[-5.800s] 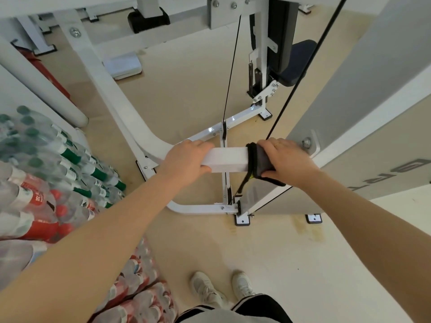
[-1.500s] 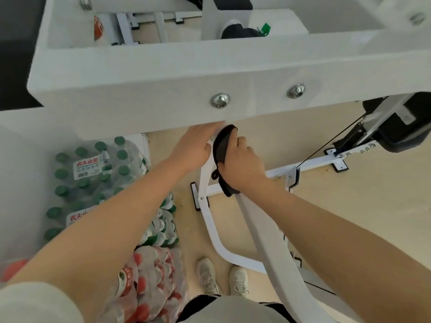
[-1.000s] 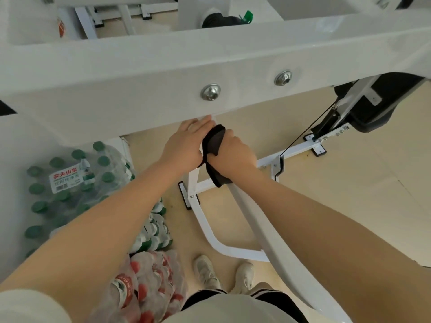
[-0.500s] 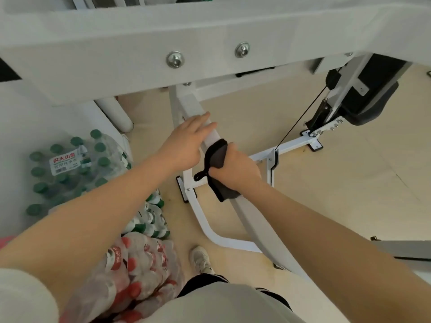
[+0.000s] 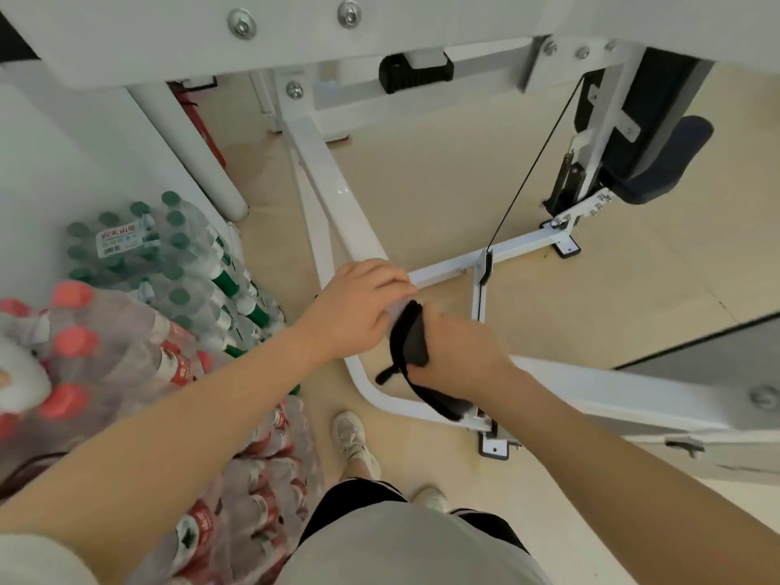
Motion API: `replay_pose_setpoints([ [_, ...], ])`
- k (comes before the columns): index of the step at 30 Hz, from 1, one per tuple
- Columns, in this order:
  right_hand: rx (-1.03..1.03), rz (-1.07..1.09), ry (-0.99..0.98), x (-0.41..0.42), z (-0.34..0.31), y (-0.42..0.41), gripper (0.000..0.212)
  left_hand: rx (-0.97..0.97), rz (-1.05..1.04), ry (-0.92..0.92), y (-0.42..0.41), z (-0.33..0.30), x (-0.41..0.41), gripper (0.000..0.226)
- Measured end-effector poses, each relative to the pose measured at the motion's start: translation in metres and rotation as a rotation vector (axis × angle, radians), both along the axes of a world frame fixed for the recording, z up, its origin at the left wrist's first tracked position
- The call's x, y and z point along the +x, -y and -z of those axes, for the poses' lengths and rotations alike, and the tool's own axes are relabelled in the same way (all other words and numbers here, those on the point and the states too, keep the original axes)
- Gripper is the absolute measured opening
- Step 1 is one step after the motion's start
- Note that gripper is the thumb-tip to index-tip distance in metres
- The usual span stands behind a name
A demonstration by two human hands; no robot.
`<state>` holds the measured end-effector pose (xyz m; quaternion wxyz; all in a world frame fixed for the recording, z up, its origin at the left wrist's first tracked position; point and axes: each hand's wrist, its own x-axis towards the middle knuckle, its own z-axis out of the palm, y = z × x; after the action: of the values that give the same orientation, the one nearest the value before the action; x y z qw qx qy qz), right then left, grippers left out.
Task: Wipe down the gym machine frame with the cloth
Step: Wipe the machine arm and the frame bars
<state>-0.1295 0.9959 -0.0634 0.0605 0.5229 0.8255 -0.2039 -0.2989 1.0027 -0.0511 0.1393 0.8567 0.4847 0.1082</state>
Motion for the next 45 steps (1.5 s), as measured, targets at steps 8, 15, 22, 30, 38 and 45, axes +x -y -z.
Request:
replay_pose_setpoints([
  [8,0.268,-0.156,0.063,0.106,0.004,0.025,0.074,0.025,0.000,-0.051,0.040,0.004,0.058,0.048],
  [15,0.342,0.177,0.238,0.204,-0.007,0.051,0.083,-0.024,0.037,-0.285,0.036,0.004,0.101,0.054],
  [22,0.399,0.047,0.070,0.128,0.006,0.066,0.073,-0.104,-0.003,-0.321,0.034,-0.003,0.105,0.058],
  [30,0.374,0.157,0.070,0.191,0.004,0.069,0.057,-0.093,0.000,-0.262,0.035,-0.002,0.104,0.055],
  [38,0.394,0.064,0.087,0.133,0.006,0.062,0.058,-0.079,-0.006,-0.246,0.036,0.002,0.103,0.059],
  [45,0.307,-0.188,0.092,0.106,0.002,0.043,0.064,0.005,-0.005,-0.172,0.038,0.000,0.063,0.058],
])
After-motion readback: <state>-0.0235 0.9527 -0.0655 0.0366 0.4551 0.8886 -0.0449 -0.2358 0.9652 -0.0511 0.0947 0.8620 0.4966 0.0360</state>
